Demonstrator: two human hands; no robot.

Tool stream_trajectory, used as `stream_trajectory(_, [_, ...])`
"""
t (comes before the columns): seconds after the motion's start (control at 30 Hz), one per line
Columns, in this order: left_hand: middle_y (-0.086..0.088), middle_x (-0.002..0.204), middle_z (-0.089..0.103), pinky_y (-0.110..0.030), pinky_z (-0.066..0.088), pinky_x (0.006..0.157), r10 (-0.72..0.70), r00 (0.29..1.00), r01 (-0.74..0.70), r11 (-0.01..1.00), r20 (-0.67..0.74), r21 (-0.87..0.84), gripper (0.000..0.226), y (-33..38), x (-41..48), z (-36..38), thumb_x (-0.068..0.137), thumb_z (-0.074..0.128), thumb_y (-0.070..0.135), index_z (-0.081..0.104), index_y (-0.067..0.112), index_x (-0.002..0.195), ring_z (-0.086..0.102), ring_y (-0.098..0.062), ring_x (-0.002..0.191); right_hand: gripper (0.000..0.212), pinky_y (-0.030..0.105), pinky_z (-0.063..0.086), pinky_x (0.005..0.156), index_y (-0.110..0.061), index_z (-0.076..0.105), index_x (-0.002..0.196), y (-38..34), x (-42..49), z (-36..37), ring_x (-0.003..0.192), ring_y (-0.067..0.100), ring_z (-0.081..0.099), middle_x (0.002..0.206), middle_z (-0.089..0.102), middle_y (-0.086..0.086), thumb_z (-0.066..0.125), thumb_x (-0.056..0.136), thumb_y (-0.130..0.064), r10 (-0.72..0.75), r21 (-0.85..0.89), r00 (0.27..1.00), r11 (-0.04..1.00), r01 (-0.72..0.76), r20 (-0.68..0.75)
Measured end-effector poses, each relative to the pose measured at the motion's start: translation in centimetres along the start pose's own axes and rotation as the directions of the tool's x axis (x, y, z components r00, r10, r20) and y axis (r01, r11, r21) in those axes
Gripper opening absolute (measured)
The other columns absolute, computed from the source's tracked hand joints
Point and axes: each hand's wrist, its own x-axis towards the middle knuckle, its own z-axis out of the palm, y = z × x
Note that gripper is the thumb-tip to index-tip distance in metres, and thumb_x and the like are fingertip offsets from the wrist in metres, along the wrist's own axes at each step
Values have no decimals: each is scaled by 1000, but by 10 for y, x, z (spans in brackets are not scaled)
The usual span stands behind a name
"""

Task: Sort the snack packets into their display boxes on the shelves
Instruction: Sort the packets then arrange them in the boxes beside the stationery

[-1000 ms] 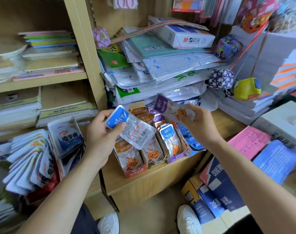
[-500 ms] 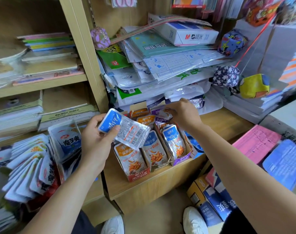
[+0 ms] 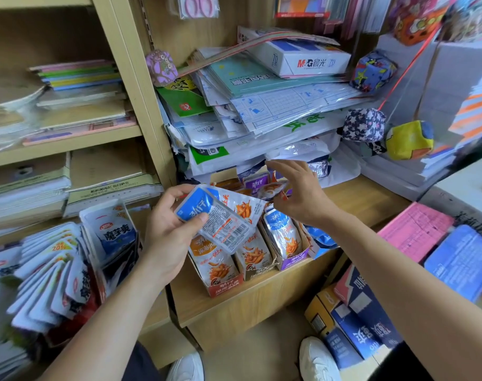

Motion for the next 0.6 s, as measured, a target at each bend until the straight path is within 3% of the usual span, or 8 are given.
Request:
stream_trajectory(0.1, [-8, 107, 66, -31, 56, 84, -4, 996, 6, 1000, 93, -20, 48, -2, 0, 8, 76, 64, -15, 57, 14, 115, 63, -23, 100, 60, 37, 48, 103, -27, 54, 141, -27, -24, -17, 127, 6, 52, 134, 61, -11, 67, 82, -31, 38, 428, 995, 901, -73, 89])
stream_trajectory(0.17, [-2, 107, 65, -25, 54, 85, -6, 989, 8, 1000, 144, -13, 51, -5, -1, 16, 77, 63, -19, 57, 14, 116, 62, -19, 100, 64, 34, 54, 96, -20, 55, 140, -43, -36, -18, 116, 9, 64, 124, 69, -4, 78, 82, -32, -27, 547, 980, 833, -86, 196])
stream_trajectory(0.27, [1, 107, 70, -25, 53, 87, 6, 988, -8, 1000, 155, 12, 52, -10, -2, 30, 78, 65, -21, 58, 13, 117, 65, -16, 102, 64, 41, 59, 88, -21, 59, 133, -49, -47, -11, 103, 13, 70, 113, 71, -3, 87, 76, -29, -65, 489, 968, 870, -65, 244])
stream_trajectory(0.37, [-3, 108, 73, -29, 54, 89, 27, 995, -30, 999, 93, 29, 49, -15, -2, 46, 73, 75, -8, 60, 13, 115, 68, -20, 105, 56, 39, 57, 80, -21, 61, 124, -44, -55, -10, 92, 7, 68, 102, 69, -11, 88, 75, -28, -20, 385, 986, 922, -46, 166])
stream_trajectory(0.5, [0, 110, 74, -29, 56, 86, 88, 994, -101, 969, 67, 224, 50, -24, -3, 65, 76, 81, -4, 61, 17, 116, 70, -19, 104, 46, 45, 57, 84, -23, 63, 127, -29, -61, -16, 102, 13, 68, 113, 71, -10, 78, 84, -20, -9, 344, 990, 938, -41, 144])
stream_trajectory(0.6, [1, 115, 71, -24, 56, 84, 107, 992, -125, 940, 73, 317, 52, -28, -2, 73, 78, 82, 2, 60, 18, 123, 69, -13, 105, 49, 44, 58, 78, -26, 64, 130, -5, -60, -33, 96, 20, 68, 108, 72, -7, 75, 83, -14, 91, 216, 995, 972, -95, 27])
